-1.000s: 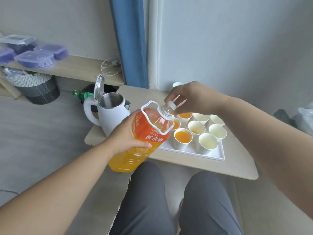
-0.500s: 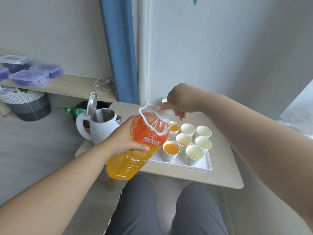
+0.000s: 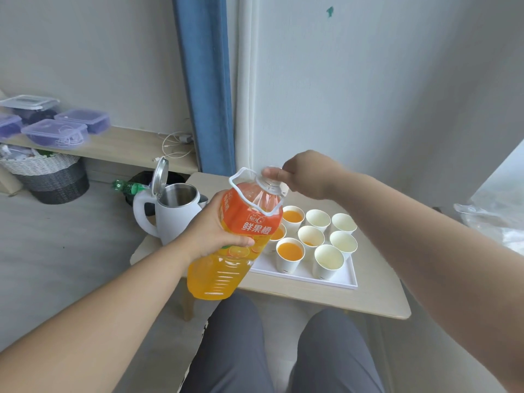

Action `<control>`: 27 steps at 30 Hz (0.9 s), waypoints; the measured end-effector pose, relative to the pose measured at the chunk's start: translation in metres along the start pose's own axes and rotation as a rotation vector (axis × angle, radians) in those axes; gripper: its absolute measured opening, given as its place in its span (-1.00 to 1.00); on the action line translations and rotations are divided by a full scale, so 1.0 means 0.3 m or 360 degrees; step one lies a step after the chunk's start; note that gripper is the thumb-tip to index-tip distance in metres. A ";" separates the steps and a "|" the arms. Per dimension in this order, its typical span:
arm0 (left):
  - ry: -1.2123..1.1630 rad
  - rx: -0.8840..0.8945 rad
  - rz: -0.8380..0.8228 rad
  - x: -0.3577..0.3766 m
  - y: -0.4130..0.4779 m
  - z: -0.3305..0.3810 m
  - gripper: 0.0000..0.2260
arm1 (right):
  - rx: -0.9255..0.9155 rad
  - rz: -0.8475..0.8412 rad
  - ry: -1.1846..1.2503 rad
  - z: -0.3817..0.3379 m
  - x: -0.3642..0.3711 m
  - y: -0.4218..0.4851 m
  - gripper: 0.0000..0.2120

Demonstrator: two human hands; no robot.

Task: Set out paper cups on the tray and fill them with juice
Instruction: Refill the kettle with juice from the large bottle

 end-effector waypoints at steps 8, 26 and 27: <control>-0.0044 -0.0001 -0.0009 -0.008 0.010 0.011 -0.08 | -0.0354 -0.0067 0.0259 0.014 -0.030 0.000 -0.67; -0.0096 -0.0021 -0.0133 -0.039 0.015 -0.016 -0.11 | -0.0487 -0.0031 0.0215 -0.007 -0.016 0.004 -0.67; -0.0096 -0.0012 -0.0157 -0.042 0.016 -0.012 -0.14 | -0.0498 -0.0029 0.0195 -0.005 -0.023 0.003 -0.67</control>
Point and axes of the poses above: each hand's wrist, its own y-axis towards the middle knuckle, its own x-axis out of the palm, z = x × y, the point moved 2 cm from there along y, towards the middle knuckle, and after that the axes turned 5 degrees about x, right-handed, at the moved point
